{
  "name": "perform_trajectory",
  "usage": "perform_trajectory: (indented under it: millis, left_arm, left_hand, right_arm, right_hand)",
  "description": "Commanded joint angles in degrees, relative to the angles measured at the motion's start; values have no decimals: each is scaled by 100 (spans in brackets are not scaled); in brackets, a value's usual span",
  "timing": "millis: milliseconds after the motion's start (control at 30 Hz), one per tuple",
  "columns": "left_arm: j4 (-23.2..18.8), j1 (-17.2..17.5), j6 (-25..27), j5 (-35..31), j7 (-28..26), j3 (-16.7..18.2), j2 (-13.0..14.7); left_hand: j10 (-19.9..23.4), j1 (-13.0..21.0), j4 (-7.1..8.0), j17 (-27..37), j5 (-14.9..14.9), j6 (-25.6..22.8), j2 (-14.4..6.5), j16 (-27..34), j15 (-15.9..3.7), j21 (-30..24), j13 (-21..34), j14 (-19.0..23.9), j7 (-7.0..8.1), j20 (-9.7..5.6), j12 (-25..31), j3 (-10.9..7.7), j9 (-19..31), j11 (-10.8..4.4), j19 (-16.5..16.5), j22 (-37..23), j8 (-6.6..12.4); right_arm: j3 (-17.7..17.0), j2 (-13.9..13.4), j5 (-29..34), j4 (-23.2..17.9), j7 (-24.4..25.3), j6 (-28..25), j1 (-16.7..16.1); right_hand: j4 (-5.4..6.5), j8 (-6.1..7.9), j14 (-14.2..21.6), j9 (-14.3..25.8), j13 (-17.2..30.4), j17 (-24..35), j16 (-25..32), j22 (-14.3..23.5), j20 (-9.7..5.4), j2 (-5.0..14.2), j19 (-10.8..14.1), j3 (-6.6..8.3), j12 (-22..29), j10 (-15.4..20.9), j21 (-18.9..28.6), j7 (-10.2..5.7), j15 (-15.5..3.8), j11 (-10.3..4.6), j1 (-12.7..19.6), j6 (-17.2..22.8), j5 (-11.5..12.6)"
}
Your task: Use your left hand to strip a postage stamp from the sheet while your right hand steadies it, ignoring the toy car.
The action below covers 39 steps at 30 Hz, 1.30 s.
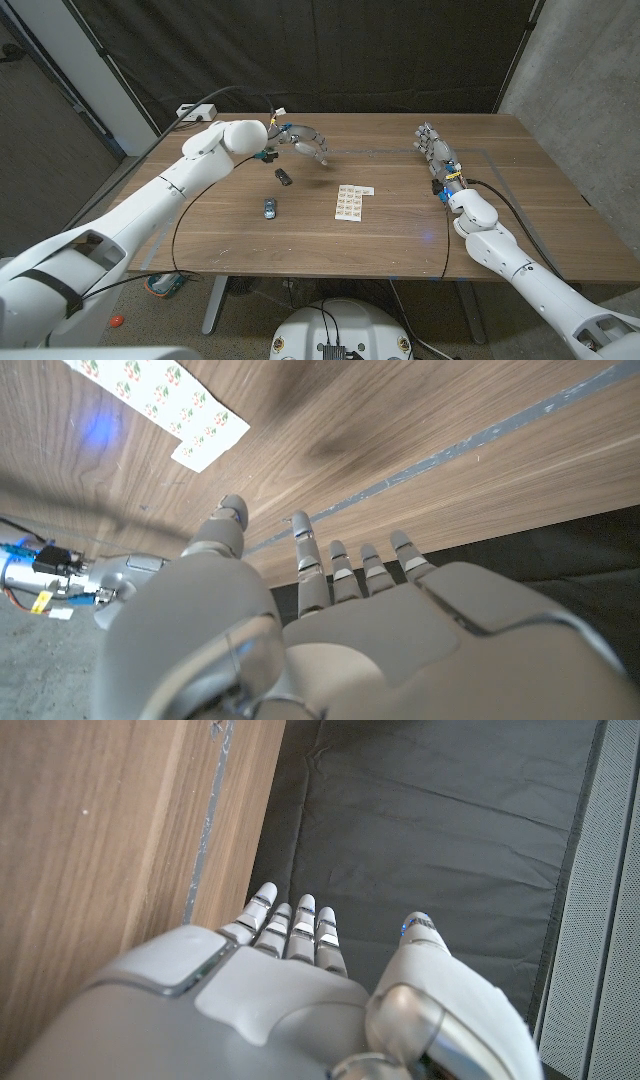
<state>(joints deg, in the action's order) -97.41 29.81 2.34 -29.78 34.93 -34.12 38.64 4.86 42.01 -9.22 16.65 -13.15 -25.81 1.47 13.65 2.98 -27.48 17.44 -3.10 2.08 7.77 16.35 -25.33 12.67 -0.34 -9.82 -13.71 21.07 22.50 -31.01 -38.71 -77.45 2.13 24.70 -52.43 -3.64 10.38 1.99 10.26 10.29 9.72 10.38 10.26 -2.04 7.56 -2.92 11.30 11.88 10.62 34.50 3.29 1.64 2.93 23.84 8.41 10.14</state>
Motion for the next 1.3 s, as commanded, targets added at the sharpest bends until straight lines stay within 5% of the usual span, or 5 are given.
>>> perform_trajectory:
  millis: [33, 400, 500, 867, 1300]
  left_arm:
    - [82, -376, -72, -726, 693, -321, -198]
    - [433, -578, -319, -1134, 965, -489, -504]
    - [555, -617, -428, -1207, 977, -532, -579]
    - [868, -552, -772, -1256, 755, -524, -763]
    - [1112, -477, -1004, -1308, 475, -563, -930]
  left_hand:
    - [-69, 107, 4, 28, -45, -104, 54, -17, 8, -33, 48, -89, 120, -33, 53, 50, 35, -16, -322, -21, 37]
    - [-82, 174, 25, 66, -69, -162, 96, -5, -3, -76, 108, -101, 70, -87, 100, 79, 52, -34, -277, -43, 51]
    - [-103, 189, 37, 80, -76, -91, 104, -3, -16, -93, 130, -109, 158, -105, 111, 90, 50, -44, -260, -52, 13]
    - [-239, 339, 79, 166, -116, 85, 95, -25, -46, -146, 256, -255, 889, -114, 163, 121, 77, -115, -284, -97, -79]
    - [-215, 450, 92, 212, -134, -100, 28, -4, -93, -195, 323, -244, 935, -123, 231, 107, 80, -167, -252, -121, -15]
  right_arm:
    - [16, 14, -66, 33, -9, 107, -15]
    - [12, 77, -124, 188, -55, 174, 33]
    - [9, 94, -142, 229, -70, 170, 48]
    - [-6, 167, -164, 389, -156, 227, 86]
    - [-41, 215, -173, 454, -184, 270, 63]
  right_hand:
    - [-31, 41, 9, 10, 26, 29, 34, 31, -34, -15, 34, 14, 30, 52, -12, 4, 24, 5, -32, 60, 28]
    - [-30, 45, 24, 10, 26, 31, 36, 32, -28, -22, 47, -2, 30, 60, -28, 6, 24, 3, -65, 76, 23]
    - [-31, 45, 24, 10, 26, 31, 35, 32, -28, -21, 50, -4, 33, 66, -32, 6, 27, 8, -70, 78, 23]
    - [-30, 44, 32, 10, 26, 32, 36, 33, -6, -22, 68, -14, 33, 72, -42, 17, 40, 23, -94, 80, 20]
    - [-29, 41, 42, 11, 26, 32, 36, 34, -20, -27, 69, -27, 30, 71, -63, 9, 41, -5, -124, 77, 16]
